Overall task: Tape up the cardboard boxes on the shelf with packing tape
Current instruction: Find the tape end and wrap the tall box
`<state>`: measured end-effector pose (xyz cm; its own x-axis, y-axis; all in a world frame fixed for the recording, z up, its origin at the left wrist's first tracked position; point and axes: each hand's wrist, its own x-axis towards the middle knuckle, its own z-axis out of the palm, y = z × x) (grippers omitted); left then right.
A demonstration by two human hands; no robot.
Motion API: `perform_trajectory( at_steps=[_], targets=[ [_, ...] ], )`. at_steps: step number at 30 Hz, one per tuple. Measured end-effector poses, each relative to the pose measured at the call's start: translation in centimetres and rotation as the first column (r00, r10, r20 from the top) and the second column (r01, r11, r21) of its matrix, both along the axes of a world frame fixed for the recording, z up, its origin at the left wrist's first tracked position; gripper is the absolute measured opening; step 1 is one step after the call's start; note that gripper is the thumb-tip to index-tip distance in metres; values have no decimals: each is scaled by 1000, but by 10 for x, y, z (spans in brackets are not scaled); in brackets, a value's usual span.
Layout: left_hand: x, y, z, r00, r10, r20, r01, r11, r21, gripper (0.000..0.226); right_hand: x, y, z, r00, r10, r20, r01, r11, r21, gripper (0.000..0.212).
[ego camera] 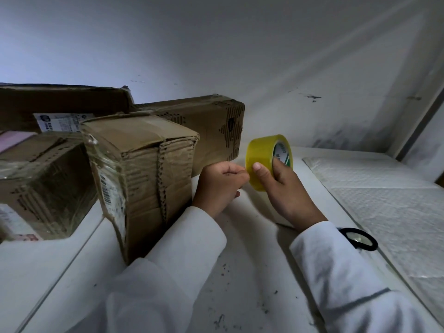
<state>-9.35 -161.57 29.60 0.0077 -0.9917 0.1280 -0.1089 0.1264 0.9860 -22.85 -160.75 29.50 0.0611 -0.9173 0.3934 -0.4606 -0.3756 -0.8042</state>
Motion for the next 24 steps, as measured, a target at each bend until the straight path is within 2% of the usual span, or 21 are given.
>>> perform_trajectory(
  at_steps=[3, 10, 16, 24],
  targets=[
    [0, -1, -1, 1000, 2, 10, -2, 1000, 2, 16, 1, 0, 0, 1000, -9, -27, 9, 1000, -4, 24],
    [-3, -1, -4, 999, 48, 26, -47, 999, -20, 15, 3, -1, -2, 999, 25, 21, -25, 1000, 17, 22],
    [-7, -1, 0, 999, 5, -54, -5, 1000, -7, 15, 0, -2, 1, 995, 2, 100, -1, 1000, -14, 17],
    [-3, -4, -4, 998, 47, 40, -44, 996, -77, 16, 2, -1, -1, 1000, -26, -6, 26, 1000, -11, 31]
  ],
)
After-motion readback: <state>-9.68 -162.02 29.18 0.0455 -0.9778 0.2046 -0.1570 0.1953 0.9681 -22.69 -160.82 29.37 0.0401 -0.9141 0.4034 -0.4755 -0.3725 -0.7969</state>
